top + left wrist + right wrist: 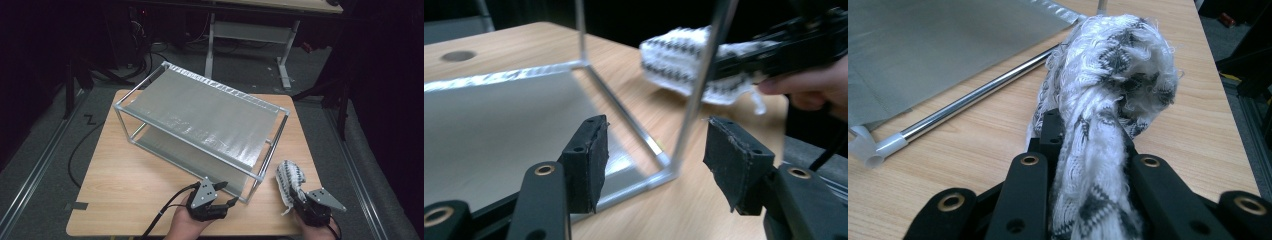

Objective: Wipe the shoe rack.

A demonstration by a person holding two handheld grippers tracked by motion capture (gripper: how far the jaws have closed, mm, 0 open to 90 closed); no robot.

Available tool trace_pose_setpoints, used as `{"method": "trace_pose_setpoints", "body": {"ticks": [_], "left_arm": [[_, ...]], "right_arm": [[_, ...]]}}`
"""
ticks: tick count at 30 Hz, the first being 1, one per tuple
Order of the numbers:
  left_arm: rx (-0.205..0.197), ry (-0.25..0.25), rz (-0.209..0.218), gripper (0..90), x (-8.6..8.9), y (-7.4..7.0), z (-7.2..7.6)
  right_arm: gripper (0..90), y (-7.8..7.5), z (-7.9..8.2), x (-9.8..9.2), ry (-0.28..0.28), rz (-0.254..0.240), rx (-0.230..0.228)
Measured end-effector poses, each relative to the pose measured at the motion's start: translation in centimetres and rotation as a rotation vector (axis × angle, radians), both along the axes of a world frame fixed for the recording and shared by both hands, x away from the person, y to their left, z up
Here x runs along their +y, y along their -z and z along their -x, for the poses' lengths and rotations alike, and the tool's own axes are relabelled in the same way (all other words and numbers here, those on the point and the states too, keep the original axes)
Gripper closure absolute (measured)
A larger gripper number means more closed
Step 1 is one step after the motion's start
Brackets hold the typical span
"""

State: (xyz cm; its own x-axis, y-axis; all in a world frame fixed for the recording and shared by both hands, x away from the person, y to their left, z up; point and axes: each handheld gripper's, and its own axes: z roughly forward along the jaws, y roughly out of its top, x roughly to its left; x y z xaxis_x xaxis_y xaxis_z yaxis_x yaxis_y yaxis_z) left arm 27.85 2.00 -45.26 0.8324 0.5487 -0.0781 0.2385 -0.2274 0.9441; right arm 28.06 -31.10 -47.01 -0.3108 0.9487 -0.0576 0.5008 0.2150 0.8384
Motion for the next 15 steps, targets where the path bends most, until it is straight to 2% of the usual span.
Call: {"method": "trace_pose_setpoints", "body": {"ticks": [5, 10, 15], "left_arm": [[-0.002, 0.046, 0.018, 42.5, -2.1, -0.5, 0.0], [-0.007, 0.043, 0.026, 46.2, -3.5, -0.8, -0.6], [-0.031, 0.043, 0.008, 54.9, -4.5, -0.9, -1.0]], "right_arm": [[76.9, 0.1, -0.1, -0.1, -0.005, 0.000, 0.002], [76.9, 0.1, -0.1, 0.0, -0.010, -0.001, 0.006], [76.9, 0.4, -0.3, 0.0, -0.014, -0.005, 0.017]]}}
